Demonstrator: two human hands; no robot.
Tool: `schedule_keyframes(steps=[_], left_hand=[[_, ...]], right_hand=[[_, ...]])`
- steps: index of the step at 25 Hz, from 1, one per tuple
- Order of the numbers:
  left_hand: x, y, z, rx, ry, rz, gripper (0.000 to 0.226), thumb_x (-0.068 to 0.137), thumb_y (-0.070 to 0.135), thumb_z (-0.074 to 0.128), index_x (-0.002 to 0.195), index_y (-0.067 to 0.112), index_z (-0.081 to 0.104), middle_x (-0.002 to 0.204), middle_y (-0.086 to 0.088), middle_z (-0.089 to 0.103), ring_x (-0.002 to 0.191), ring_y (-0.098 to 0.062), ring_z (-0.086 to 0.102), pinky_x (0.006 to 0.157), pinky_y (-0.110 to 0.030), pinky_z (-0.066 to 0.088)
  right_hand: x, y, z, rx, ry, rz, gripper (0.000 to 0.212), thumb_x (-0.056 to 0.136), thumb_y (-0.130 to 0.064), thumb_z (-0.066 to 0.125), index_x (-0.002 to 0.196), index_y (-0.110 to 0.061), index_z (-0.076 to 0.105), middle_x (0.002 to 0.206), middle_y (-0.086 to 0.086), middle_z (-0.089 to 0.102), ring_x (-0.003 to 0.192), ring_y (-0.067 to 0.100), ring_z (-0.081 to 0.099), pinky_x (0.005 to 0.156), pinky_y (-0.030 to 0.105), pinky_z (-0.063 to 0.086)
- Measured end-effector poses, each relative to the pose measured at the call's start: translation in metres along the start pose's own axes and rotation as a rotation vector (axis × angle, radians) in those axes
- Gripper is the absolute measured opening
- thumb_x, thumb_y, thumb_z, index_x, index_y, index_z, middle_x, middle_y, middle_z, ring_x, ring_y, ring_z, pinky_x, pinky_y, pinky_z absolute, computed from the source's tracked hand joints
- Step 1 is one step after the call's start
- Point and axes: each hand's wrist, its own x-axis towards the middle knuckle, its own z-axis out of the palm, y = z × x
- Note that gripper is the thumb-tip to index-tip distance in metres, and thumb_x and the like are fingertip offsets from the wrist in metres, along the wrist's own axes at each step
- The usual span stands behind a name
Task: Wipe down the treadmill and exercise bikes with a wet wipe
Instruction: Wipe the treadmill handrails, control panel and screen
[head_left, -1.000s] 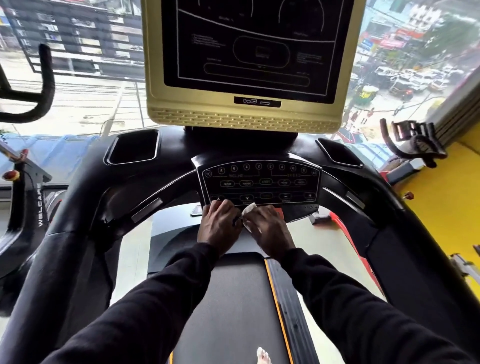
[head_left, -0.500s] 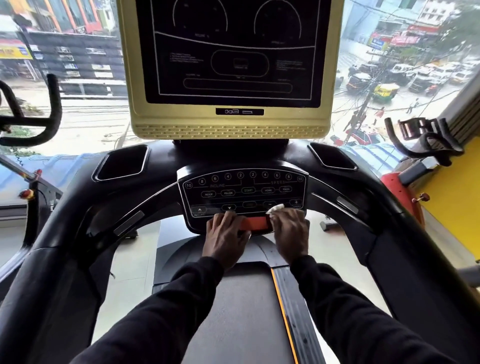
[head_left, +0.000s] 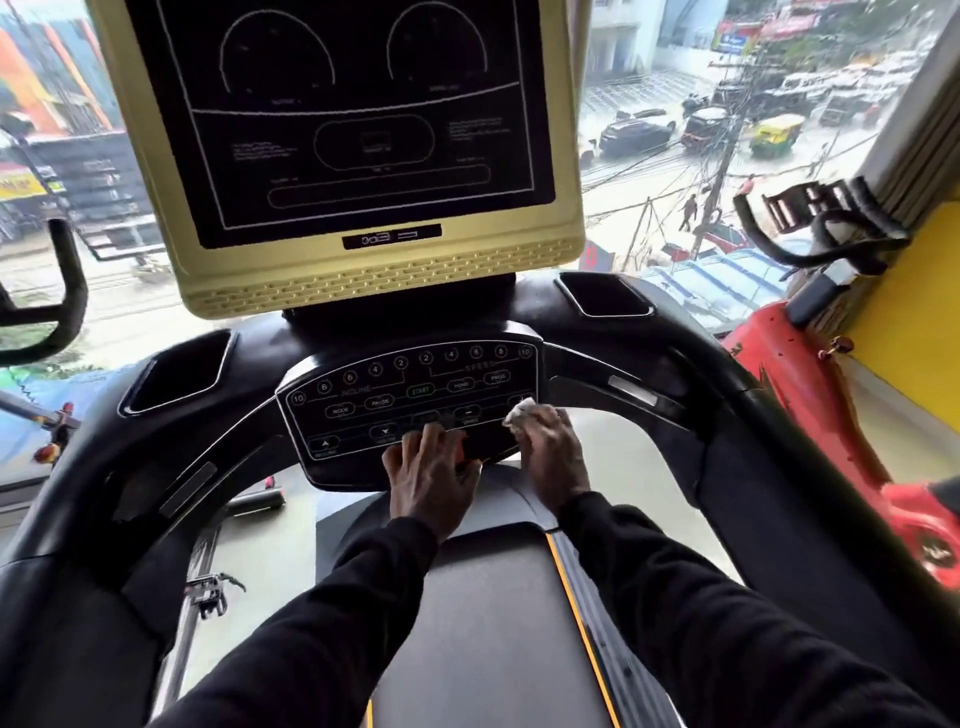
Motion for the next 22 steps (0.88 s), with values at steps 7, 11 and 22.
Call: schedule_keyframes(steps=[7,11,22], left_hand=[[0.013,0.024,-0.002,0.073,-0.108,0.025,0.036,0.093,0.047,0.058,0.124,0.028,0.058,0.120,0.005,0.049,0.111,-0.022,0.042,0.096,-0.040,0.034],[0.015,0.029,-0.002,0.095,-0.100,-0.018,0.038,0.091,0.050,0.060,0.124,0.031,0.058,0.120,0.006,0.049,0.112,-0.021,0.043,0.095,-0.041,0.036],[0.017,0.038,-0.002,0.143,-0.141,-0.073,0.044,0.093,0.055,0.054,0.130,0.031,0.052,0.128,0.006,0.044,0.116,-0.019,0.040,0.097,-0.040,0.037]], right_hand=[[0.011,0.009,-0.010,0.244,0.087,0.417,0.012,0.093,-0.014,0.057,0.089,-0.017,0.067,0.093,0.003,0.062,0.082,0.012,0.050,0.073,0.024,0.044],[-0.001,-0.010,-0.009,0.513,0.031,0.804,0.014,0.095,-0.024,0.056,0.087,-0.013,0.055,0.080,-0.004,0.062,0.077,0.016,0.059,0.072,0.030,0.045],[0.031,0.012,-0.014,0.419,0.088,0.651,0.014,0.095,-0.020,0.055,0.097,-0.008,0.063,0.098,0.007,0.062,0.088,0.020,0.057,0.075,0.025,0.039]])
